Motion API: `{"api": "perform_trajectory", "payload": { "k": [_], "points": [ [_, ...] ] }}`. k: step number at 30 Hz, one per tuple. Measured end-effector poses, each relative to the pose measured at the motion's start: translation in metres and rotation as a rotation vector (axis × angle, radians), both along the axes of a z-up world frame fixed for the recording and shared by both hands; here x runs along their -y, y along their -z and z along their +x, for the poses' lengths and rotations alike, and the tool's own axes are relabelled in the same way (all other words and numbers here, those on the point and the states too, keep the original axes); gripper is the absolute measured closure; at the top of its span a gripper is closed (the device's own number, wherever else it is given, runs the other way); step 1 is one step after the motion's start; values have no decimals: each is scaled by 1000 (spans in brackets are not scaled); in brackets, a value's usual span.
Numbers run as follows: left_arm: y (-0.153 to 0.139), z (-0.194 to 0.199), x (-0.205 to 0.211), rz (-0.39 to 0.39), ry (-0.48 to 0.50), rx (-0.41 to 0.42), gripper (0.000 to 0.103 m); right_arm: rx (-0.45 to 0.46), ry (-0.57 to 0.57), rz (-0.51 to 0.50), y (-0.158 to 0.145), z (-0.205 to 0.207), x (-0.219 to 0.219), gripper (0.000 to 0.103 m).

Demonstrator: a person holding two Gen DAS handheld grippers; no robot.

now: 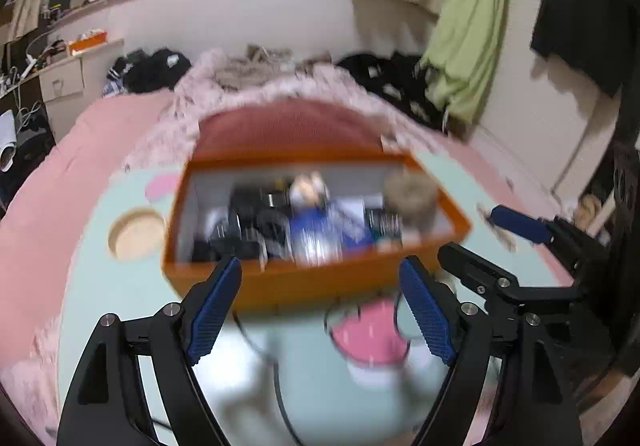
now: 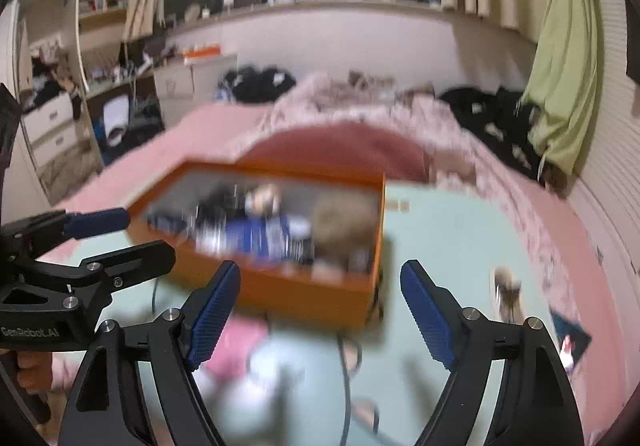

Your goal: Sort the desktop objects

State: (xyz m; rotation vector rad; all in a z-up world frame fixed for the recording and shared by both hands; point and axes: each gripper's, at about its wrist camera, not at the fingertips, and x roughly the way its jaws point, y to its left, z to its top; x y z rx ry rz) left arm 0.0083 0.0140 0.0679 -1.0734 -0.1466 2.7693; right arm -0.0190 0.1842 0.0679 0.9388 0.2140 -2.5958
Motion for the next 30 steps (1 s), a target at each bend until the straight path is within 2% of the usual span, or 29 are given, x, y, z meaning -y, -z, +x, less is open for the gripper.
{"api": "perform_trajectory", "payload": {
  "k": [6, 7, 8, 9, 10, 11, 12, 30],
  "points": [
    [46, -3, -4, -50, -24, 169, 22, 183, 18, 17, 44, 0, -10, 20],
    [51, -5, -2, -52, -33, 189, 22, 165, 24, 33, 45, 3, -10, 18],
    [56, -7, 1, -60, -45, 209, 21, 173, 31, 48, 47, 3, -10, 9],
    [57, -8, 0, -101, -63, 200, 20, 176, 41, 69, 50, 3, -9, 2],
    [60, -9, -1, -147, -79, 205, 12, 177, 43, 78, 50, 3, -8, 2],
    [61, -10, -1, -144, -82, 213, 3, 178, 40, 80, 51, 4, -7, 1],
    [64, -11, 0, -134, -76, 227, 0, 178, 39, 79, 51, 4, -8, 0],
    [64, -8, 2, -132, -67, 214, 0, 174, 37, 76, 49, 4, -10, 0]
  ]
}}
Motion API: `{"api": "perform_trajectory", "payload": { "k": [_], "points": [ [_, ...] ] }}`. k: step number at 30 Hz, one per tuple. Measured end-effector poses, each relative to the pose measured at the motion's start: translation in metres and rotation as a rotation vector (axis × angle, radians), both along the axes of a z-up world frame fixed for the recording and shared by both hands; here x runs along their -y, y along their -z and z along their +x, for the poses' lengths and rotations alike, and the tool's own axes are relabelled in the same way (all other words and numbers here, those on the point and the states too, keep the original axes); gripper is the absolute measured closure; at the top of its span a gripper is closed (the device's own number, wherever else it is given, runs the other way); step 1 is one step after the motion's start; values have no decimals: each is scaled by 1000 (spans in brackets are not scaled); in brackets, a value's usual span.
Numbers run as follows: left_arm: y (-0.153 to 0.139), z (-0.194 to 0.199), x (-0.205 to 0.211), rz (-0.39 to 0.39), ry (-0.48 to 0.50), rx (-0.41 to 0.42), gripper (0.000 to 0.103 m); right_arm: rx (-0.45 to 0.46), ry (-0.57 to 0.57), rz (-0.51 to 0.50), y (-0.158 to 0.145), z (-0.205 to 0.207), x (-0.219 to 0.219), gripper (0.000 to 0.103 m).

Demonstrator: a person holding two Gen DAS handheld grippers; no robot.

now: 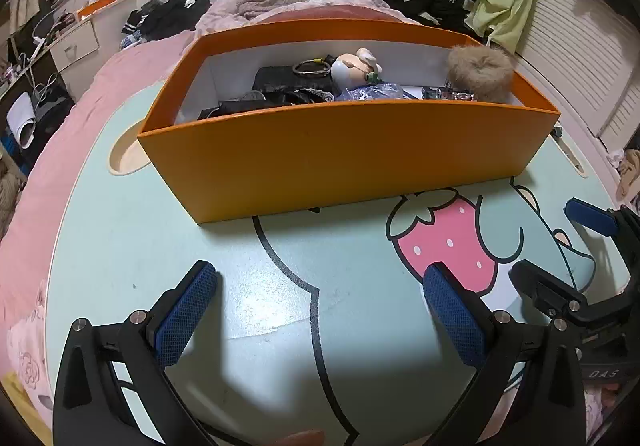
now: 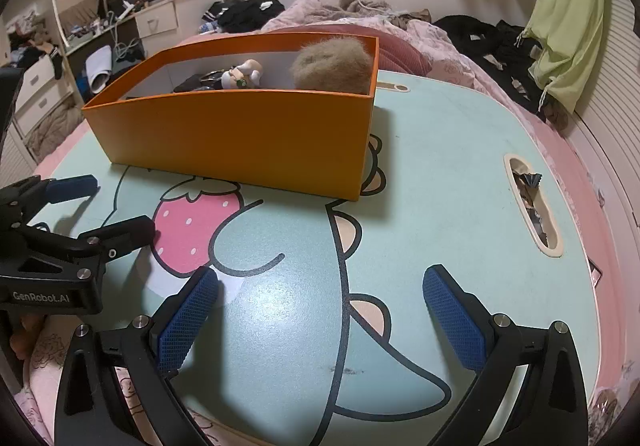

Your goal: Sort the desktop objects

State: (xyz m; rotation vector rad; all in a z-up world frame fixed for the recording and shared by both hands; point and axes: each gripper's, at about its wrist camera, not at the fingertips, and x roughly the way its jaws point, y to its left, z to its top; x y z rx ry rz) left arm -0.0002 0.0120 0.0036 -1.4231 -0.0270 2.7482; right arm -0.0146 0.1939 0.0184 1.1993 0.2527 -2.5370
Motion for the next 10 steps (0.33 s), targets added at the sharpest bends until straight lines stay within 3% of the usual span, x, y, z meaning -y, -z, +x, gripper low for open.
{"api": "perform_trajectory", "payload": {
  "k": [10],
  "points": [
    [-1, -3, 0, 1, 2, -2, 0, 0, 0, 1, -1, 0, 1, 0]
  ]
}}
